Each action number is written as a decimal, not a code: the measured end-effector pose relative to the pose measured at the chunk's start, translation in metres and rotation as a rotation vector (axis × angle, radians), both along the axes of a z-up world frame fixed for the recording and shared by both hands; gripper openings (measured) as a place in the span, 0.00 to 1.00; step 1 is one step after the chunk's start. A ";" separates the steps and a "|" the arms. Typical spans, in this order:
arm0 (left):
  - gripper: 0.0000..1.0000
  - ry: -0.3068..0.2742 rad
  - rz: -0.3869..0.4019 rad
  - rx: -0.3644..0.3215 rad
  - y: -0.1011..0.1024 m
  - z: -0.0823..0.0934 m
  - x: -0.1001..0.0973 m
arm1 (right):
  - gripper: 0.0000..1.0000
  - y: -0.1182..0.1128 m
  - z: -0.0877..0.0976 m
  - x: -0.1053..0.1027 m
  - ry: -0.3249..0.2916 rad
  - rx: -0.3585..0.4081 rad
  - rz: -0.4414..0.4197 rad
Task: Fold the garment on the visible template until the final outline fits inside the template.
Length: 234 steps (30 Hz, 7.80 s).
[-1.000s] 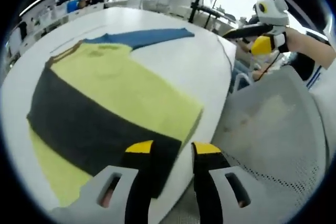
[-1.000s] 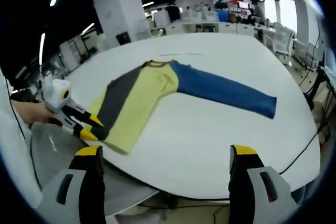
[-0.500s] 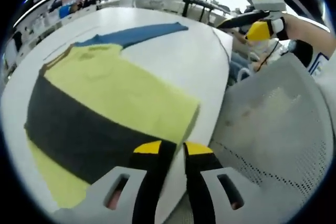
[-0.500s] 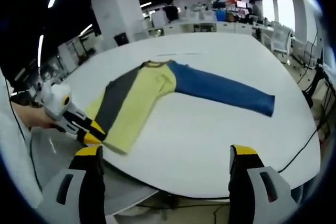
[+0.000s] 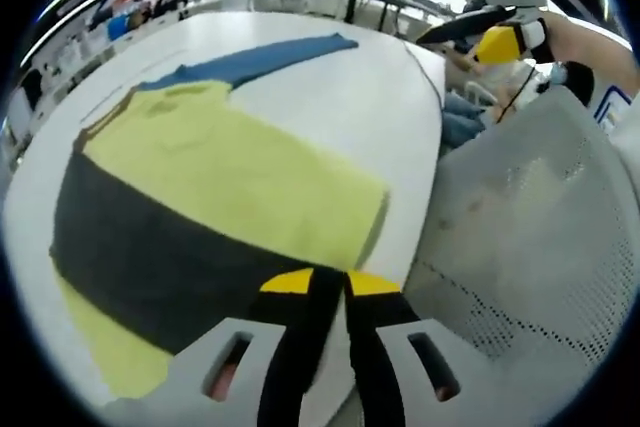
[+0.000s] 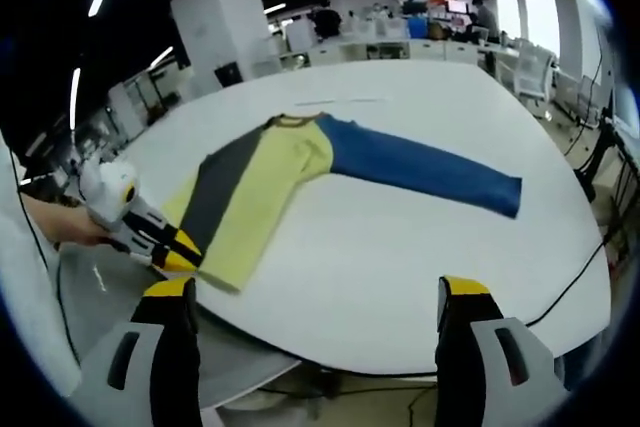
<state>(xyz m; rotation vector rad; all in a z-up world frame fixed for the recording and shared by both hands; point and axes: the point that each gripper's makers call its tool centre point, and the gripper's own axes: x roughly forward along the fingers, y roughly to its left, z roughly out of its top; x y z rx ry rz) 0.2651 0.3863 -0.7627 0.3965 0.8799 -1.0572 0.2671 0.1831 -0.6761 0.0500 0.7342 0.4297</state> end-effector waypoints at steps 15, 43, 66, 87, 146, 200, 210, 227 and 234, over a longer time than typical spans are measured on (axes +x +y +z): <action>0.01 -0.018 0.001 0.009 0.001 0.000 0.001 | 1.00 0.001 0.000 -0.001 0.001 0.002 0.001; 0.00 0.011 0.042 -0.026 0.012 0.017 0.000 | 1.00 0.009 0.009 0.000 -0.027 0.022 0.013; 0.00 -0.030 0.239 -0.085 0.069 0.049 0.019 | 1.00 0.024 0.015 -0.003 -0.041 0.009 0.083; 0.00 -0.092 0.387 -0.094 0.132 0.076 0.033 | 0.99 0.039 0.024 -0.010 -0.070 0.015 0.106; 0.00 -0.143 0.954 -0.224 0.308 0.100 0.112 | 0.97 0.055 0.022 0.012 -0.082 0.060 0.076; 0.00 -0.153 1.402 -0.265 0.449 0.091 0.157 | 0.97 0.054 0.028 0.041 -0.059 0.018 0.047; 0.00 -0.123 1.424 -0.266 0.456 0.078 0.161 | 0.97 0.055 0.027 0.043 -0.047 0.001 0.045; 0.00 -0.090 1.466 -0.265 0.475 0.061 0.169 | 0.98 0.060 0.019 0.046 -0.023 -0.003 0.036; 0.00 -0.078 1.467 -0.247 0.497 0.045 0.178 | 0.98 0.061 0.018 0.047 -0.020 -0.006 0.034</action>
